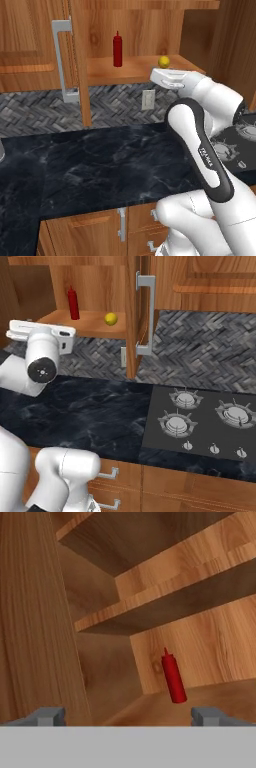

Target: The dining table condiment station is running low on ketchup. Refill the condiment station by opening the cabinet and taking the ketchup from the cabinet and placing it on the dining table.

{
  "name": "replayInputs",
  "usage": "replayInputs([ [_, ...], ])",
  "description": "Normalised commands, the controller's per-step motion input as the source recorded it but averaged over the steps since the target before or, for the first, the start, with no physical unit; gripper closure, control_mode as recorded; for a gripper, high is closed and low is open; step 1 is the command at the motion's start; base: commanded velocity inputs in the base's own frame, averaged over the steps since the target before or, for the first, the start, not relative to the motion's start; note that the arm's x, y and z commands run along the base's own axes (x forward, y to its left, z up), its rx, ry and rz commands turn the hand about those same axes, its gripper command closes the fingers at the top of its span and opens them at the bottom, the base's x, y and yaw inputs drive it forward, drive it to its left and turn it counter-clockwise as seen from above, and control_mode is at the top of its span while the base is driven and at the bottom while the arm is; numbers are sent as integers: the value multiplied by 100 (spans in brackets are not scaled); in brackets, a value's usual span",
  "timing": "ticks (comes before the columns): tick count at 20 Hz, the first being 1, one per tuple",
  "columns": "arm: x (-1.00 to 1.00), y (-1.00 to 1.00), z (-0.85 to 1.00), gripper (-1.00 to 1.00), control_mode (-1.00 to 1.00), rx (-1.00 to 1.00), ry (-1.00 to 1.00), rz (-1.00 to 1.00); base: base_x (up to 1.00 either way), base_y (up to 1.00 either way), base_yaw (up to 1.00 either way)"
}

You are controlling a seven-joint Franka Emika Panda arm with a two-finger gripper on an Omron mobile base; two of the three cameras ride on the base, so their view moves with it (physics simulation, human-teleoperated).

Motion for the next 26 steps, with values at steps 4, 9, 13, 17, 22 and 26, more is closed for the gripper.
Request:
replayInputs([
  [4, 5, -24, 24, -100, -100, 0, 1, -4, 0, 0, 0],
  [9, 33, 0, 14, -100, -100, 0, 0, -4, 0, 0, 0],
  [13, 56, -1, 0, -100, -100, -1, 5, -1, 0, 0, 0],
  [17, 55, -20, -2, -100, -100, -2, 17, 0, 0, 0, 0],
  [22, 48, -18, -1, -100, -100, -7, 21, 0, 0, 0, 0],
  [26, 27, -10, 2, -100, -100, -14, 3, 0, 0, 0, 0],
])
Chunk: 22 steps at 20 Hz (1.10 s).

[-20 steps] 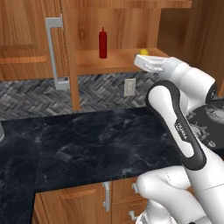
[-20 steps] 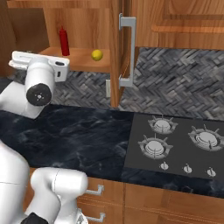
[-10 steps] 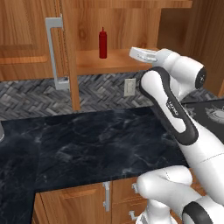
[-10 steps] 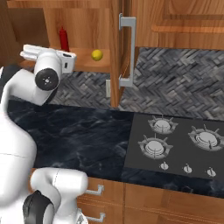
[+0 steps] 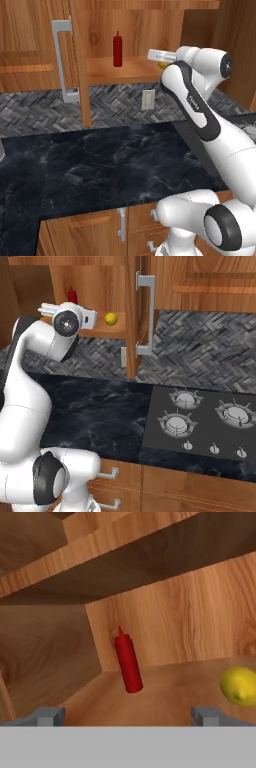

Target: The dining table condiment station is running low on ketchup. Refill the condiment station by opening the cabinet and taking the ketchup from the cabinet and placing it on the dining table.

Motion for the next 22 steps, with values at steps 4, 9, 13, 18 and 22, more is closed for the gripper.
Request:
replayInputs([
  [4, 42, 5, 1, -100, -100, -22, 0, 0, 0, 0, 0],
  [9, 48, 10, 0, -100, -100, -15, -2, 0, 0, 0, 0],
  [13, 45, 6, 0, -100, -100, -2, -13, 0, 0, 0, 0],
  [18, 21, 33, 0, -100, -100, 0, -22, 0, 0, 0, 0],
  [22, 2, 54, -1, -100, -100, 0, -18, 0, 0, 0, 0],
])
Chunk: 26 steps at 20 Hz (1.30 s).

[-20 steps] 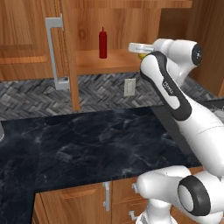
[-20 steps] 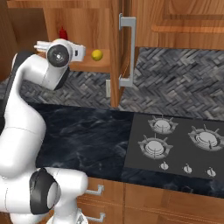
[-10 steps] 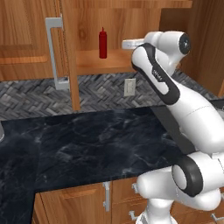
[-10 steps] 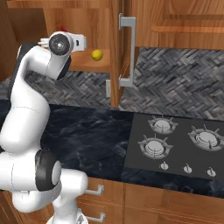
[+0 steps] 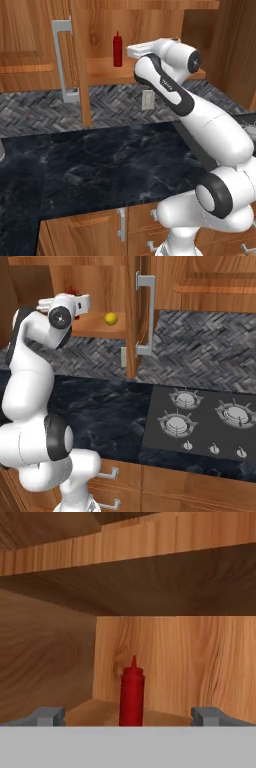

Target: The dining table condiment station is running low on ketchup. Refill the condiment station by opening the cabinet and taking the ketchup from the cabinet and placing it on the dining table.

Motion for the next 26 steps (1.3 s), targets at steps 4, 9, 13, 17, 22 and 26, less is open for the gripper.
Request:
replayInputs([
  [4, 4, 39, -1, -100, -100, 0, -10, 0, 0, 0, 0],
  [9, 10, 1, -8, -100, -100, 0, -1, 0, 0, 0, 0],
  [13, 13, 0, -19, -100, -100, 0, 0, 0, 0, 0, 0],
  [17, 21, 0, -16, -100, -100, 0, 1, 0, 0, 0, 0],
  [22, 36, 0, -2, -100, -100, 2, 3, 0, 0, 0, 0],
  [26, 41, 0, 0, -100, -100, 4, 3, 0, 0, 0, 0],
])
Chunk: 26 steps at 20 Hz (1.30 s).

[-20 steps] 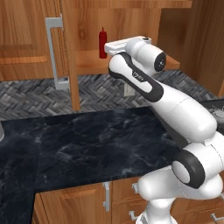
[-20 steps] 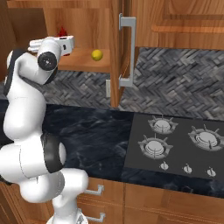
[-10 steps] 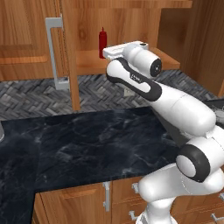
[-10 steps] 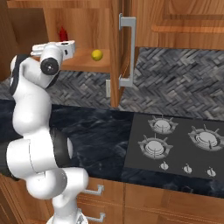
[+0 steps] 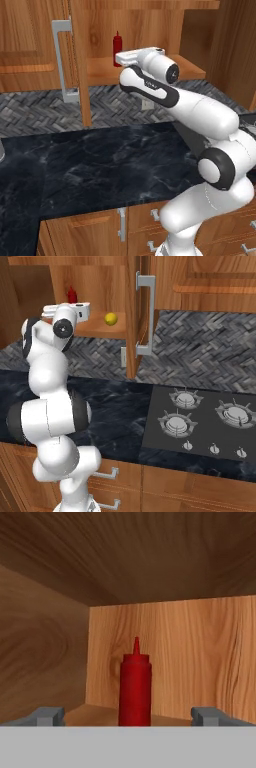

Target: The dining table condiment station is running low on ketchup. Refill the condiment station by opening the cabinet and taking the ketchup from the cabinet and placing it on the dining table.

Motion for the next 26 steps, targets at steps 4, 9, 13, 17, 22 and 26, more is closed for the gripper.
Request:
replayInputs([
  [4, 45, 2, 0, -100, -100, 1, 5, 0, 0, 0, 0],
  [9, 27, 3, 0, -100, -100, 0, 8, 1, 0, 0, 0],
  [13, 28, 27, 0, -100, -100, 0, 6, 0, 0, 0, 0],
  [17, 14, 33, 4, -100, -100, 0, 6, 1, 0, 0, 0],
  [22, 15, 8, 4, -100, -100, 0, 4, 1, 0, 0, 0],
  [26, 23, 0, 1, -100, -100, 0, 0, 2, 0, 0, 0],
])
